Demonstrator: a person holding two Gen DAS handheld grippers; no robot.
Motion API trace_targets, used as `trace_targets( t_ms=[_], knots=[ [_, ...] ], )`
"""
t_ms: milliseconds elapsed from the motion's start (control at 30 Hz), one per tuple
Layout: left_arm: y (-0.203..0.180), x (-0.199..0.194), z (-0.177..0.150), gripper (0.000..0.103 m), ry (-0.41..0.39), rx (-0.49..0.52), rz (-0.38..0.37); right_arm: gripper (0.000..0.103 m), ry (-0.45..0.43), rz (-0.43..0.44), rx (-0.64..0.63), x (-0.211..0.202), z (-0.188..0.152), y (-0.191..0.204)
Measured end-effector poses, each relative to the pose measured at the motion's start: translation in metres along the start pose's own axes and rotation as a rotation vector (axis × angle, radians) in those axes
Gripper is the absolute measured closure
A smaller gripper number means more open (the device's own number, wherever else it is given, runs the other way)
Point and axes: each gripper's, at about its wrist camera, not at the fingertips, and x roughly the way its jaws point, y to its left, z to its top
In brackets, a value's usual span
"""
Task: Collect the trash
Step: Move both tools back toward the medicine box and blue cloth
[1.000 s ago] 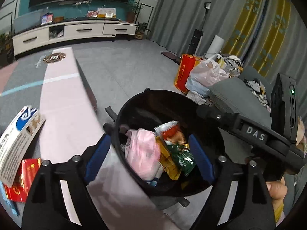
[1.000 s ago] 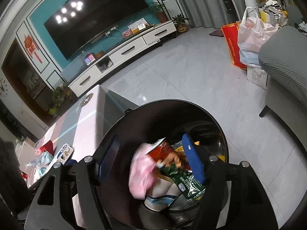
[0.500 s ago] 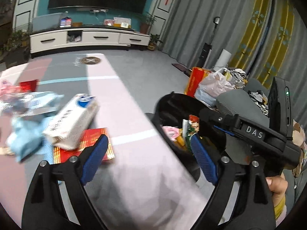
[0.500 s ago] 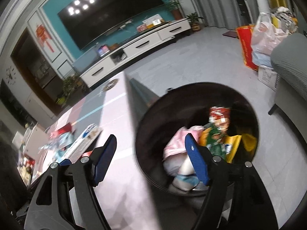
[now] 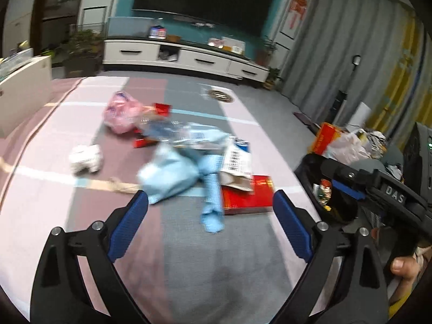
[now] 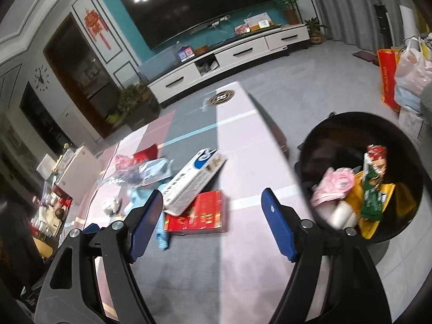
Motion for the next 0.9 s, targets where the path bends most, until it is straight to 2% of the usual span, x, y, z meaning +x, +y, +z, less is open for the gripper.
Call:
trace_targets(
  t_ms=[133,433,733,900],
  knots=[
    [0.013,-0.007,0.003,0.010,-0.021,-0.015,0.016,0.029,0.019,0.015,0.026,0.005,-0.009,0.015],
    [0.039,-0.019,0.010,0.010,-0.028,-0.084,0.010,0.029,0.037,-0.012,0.054,0.001,-0.018,0.028],
    [0.049,-0.020,0.014,0.009,-0.031,-0.119,-0.001,0.029,0.048,-0.013,-0.004,0.005,-0.012,0.047],
    [0.068,-0.018,0.021,0.009,-0.036,-0.188,-0.020,0.029,0.072,-0.014,-0.036,0.018,-0.008,0.056]
  ],
)
